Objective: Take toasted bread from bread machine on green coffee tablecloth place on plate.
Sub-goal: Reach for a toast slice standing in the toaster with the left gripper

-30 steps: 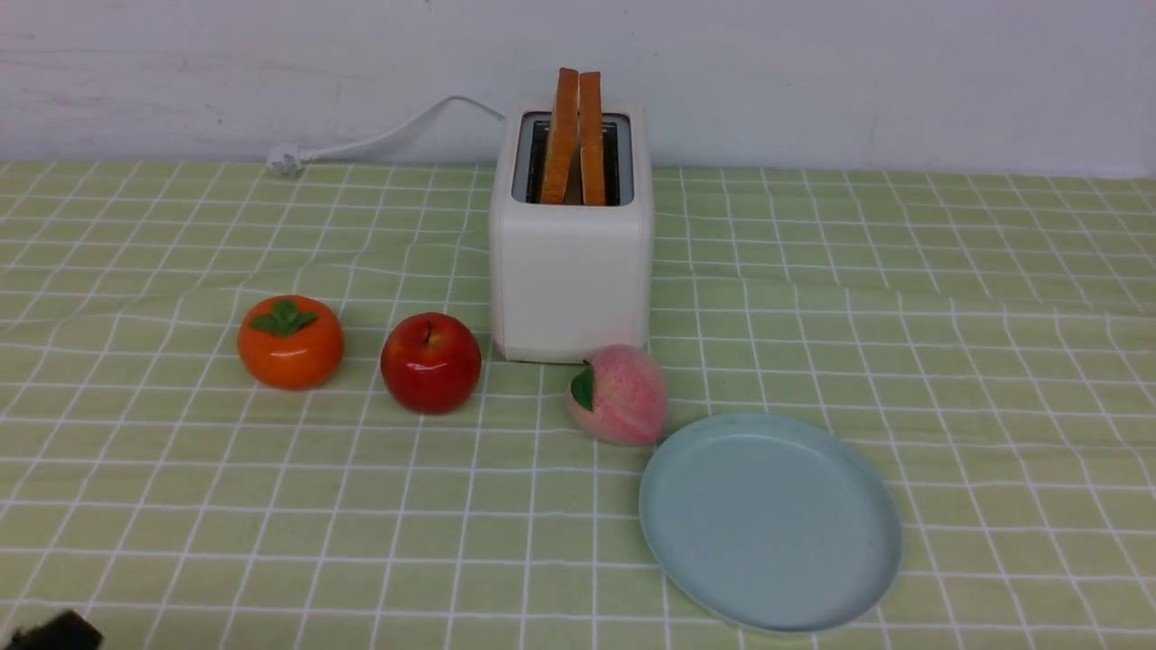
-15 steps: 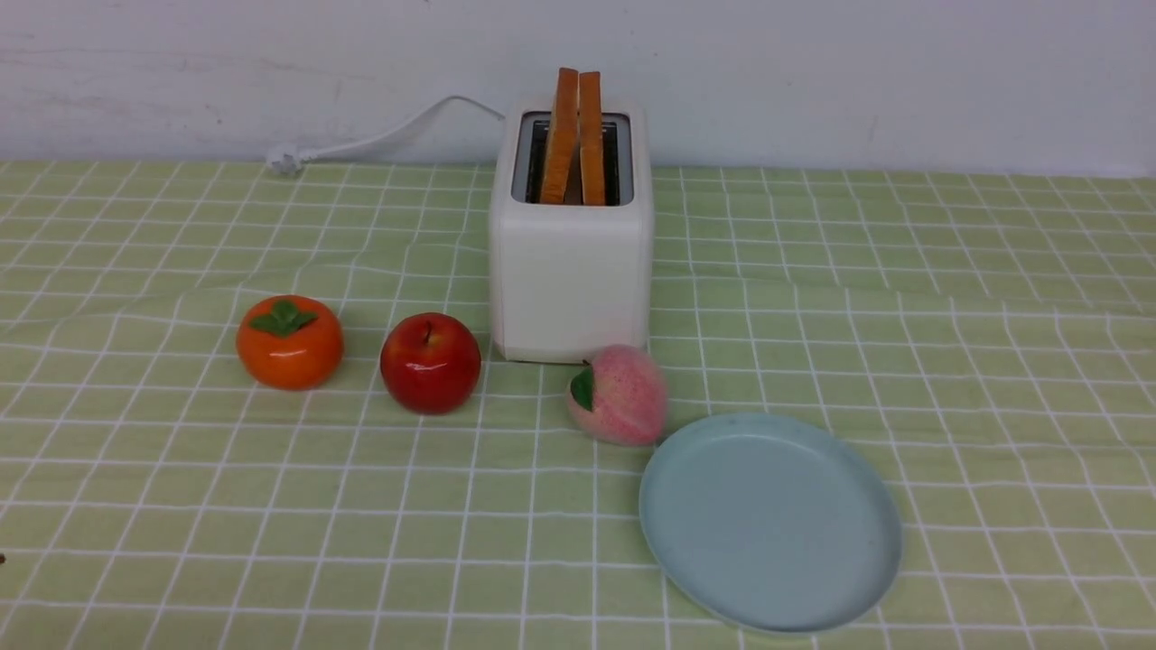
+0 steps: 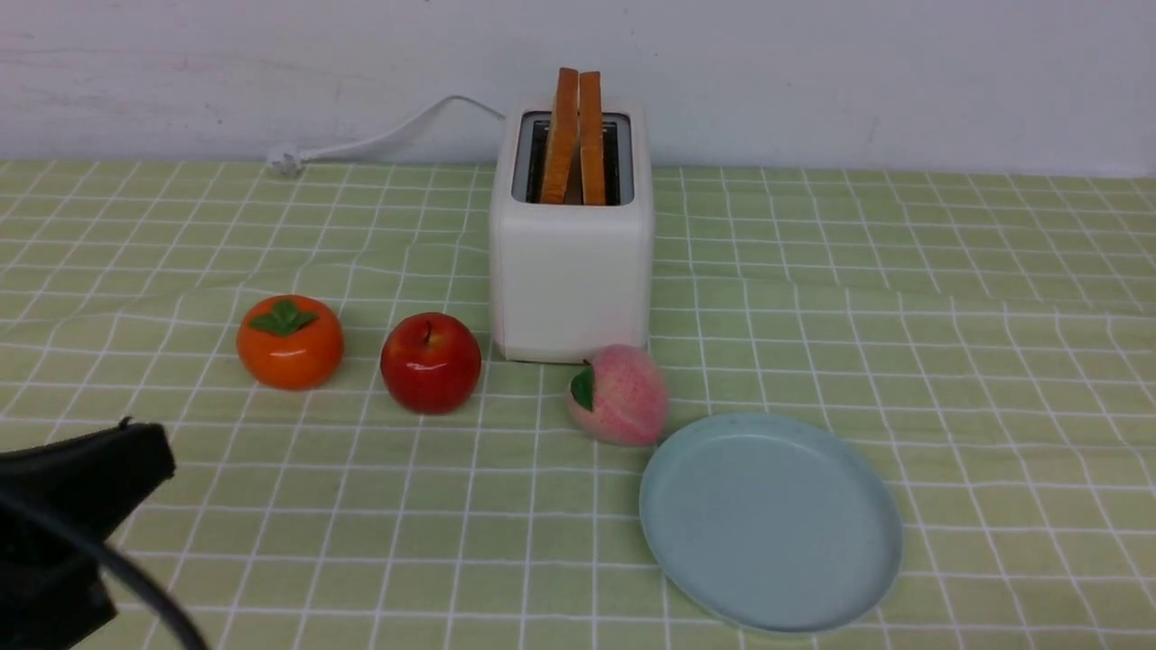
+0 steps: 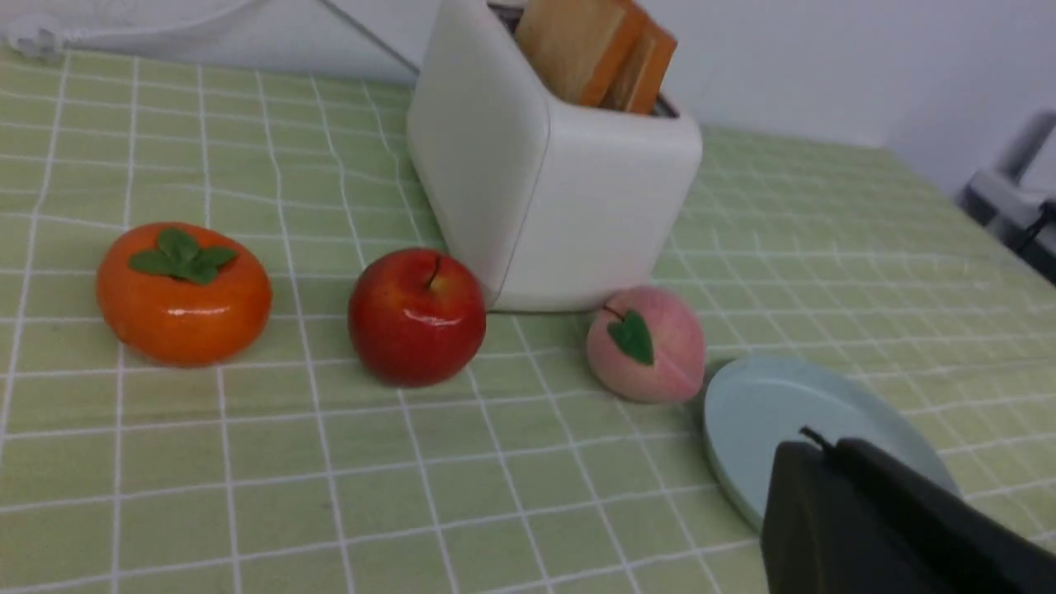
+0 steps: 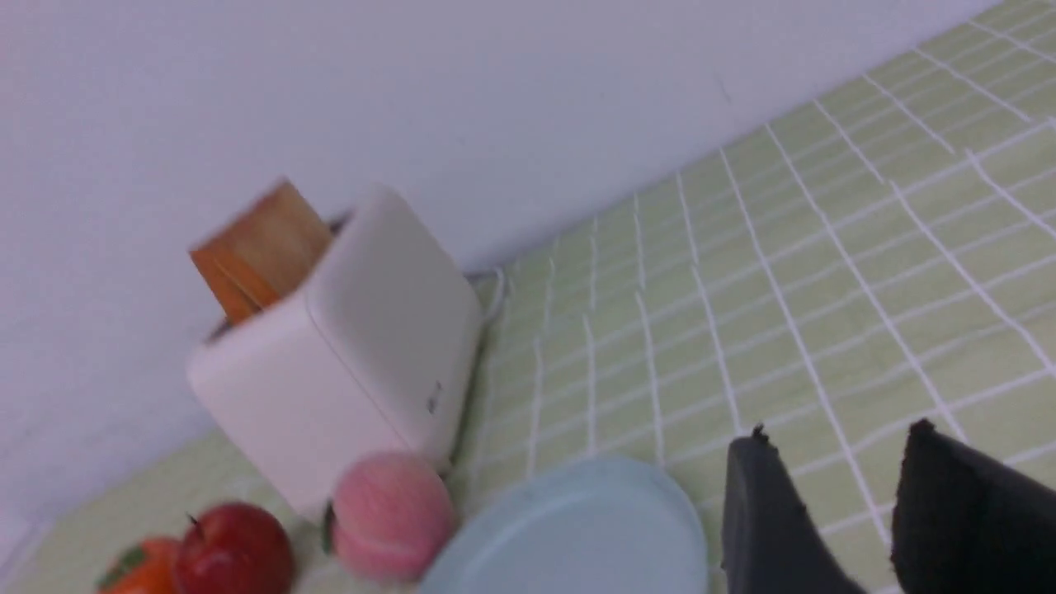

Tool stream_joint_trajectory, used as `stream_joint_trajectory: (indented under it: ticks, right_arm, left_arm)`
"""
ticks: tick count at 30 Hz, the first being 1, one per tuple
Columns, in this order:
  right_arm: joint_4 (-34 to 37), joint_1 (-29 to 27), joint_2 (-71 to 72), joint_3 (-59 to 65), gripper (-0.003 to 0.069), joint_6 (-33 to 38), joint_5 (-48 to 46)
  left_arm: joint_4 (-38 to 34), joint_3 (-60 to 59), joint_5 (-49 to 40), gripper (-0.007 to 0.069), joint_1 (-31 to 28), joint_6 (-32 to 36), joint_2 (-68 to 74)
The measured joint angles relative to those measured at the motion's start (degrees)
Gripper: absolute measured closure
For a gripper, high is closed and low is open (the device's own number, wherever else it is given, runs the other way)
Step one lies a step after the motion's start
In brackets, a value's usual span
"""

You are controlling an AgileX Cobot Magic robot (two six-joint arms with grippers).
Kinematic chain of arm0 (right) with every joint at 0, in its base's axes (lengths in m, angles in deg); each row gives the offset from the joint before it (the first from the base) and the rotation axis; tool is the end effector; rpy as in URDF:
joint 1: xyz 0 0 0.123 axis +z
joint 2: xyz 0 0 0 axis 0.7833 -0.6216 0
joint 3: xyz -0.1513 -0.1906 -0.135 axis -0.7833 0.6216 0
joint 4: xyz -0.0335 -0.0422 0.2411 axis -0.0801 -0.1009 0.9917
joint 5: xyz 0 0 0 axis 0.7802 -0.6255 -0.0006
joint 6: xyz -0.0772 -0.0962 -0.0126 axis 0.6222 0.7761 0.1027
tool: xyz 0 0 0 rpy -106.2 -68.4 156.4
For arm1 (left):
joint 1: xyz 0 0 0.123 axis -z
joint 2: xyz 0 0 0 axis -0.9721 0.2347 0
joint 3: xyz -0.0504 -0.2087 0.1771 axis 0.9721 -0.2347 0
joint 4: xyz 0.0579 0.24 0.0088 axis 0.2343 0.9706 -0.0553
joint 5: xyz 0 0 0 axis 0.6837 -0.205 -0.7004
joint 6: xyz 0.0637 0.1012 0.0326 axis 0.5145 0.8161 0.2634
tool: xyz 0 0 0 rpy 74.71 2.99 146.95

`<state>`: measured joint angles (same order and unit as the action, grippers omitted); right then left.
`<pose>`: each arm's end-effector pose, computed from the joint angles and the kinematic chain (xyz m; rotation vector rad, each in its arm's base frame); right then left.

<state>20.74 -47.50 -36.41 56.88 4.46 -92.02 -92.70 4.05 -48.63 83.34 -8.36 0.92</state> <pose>0.0913 0.0093 0.2004 0.4304 1.5263 0.5775 0.1433 -0.0530 0.2940 0.0919 1.8592 -0.5194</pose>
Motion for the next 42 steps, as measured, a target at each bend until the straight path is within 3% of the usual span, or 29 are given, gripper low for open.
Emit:
stream_joint_trajectory:
  ticks: [3, 6, 7, 8, 9, 12, 13, 15, 18, 26, 35, 40, 42]
  right_arm:
    - [0.6, 0.0, 0.0, -1.6, 0.0463, -0.3, -3.3]
    - [-0.1, 1.4, -4.0, -11.0, 0.0578, 4.4, -13.0]
    - [-0.1, 1.5, -4.3, -11.0, 0.0578, 5.0, -13.0]
    - [-0.4, 2.6, -7.0, -15.8, 0.0622, 9.9, -17.1]
    - [-0.4, 2.7, -7.7, -17.0, 0.0631, 10.6, -18.1]
    - [0.1, 4.4, -15.0, -26.1, 0.0663, 21.6, -26.9]
    - [0.2, 4.3, -15.4, -26.5, 0.0663, 22.0, -27.3]
    - [1.5, 4.6, -20.7, -30.6, 0.0663, 26.8, -31.1]
    - [2.6, 4.6, -24.4, -32.2, 0.0662, 29.7, -32.1]
    - [15.9, 4.6, -32.1, -33.2, 0.0659, 43.9, -29.6]
    - [31.8, 4.6, -32.8, -33.6, 0.0657, 60.4, -28.9]
    - [38.8, 4.6, -32.8, -33.8, 0.0657, 67.1, -28.5]
    - [40.4, 4.6, -32.8, -33.8, 0.0657, 68.9, -28.5]
  left_arm:
    - [-4.3, 1.0, 1.4, 0.0638, 0.0, 4.7, 4.6]
    - [-16.6, 3.2, 5.1, 0.0638, 0.0, 18.0, 12.2]
    - [-17.4, 3.4, 5.4, 0.0638, 0.0, 18.9, 12.9]
    - [-24.1, 4.6, 6.6, 0.0638, 0.0, 25.6, 15.4]
    - [-25.8, 4.9, 6.7, 0.0638, 0.0, 27.4, 16.0]
    - [-42.1, 7.3, 8.0, 0.0638, 0.0, 44.0, 20.3]
    - [-42.8, 7.4, 8.0, 0.0638, 0.0, 44.9, 20.5]
    - [-47.9, 9.4, 7.7, 0.0638, 0.2, 53.4, 22.5]
    - [-49.0, 10.7, 8.1, 0.0638, 1.4, 55.4, 23.7]
    - [-50.1, 18.1, 16.1, 0.0638, 14.8, 61.3, 33.1]
    - [-50.3, 30.5, 16.4, 0.0630, 17.3, 65.5, 50.5]
    - [-50.3, 37.8, 16.7, 0.0522, 17.3, 65.8, 59.5]
    - [-50.4, 41.9, 17.8, 0.0405, 17.3, 65.8, 64.1]
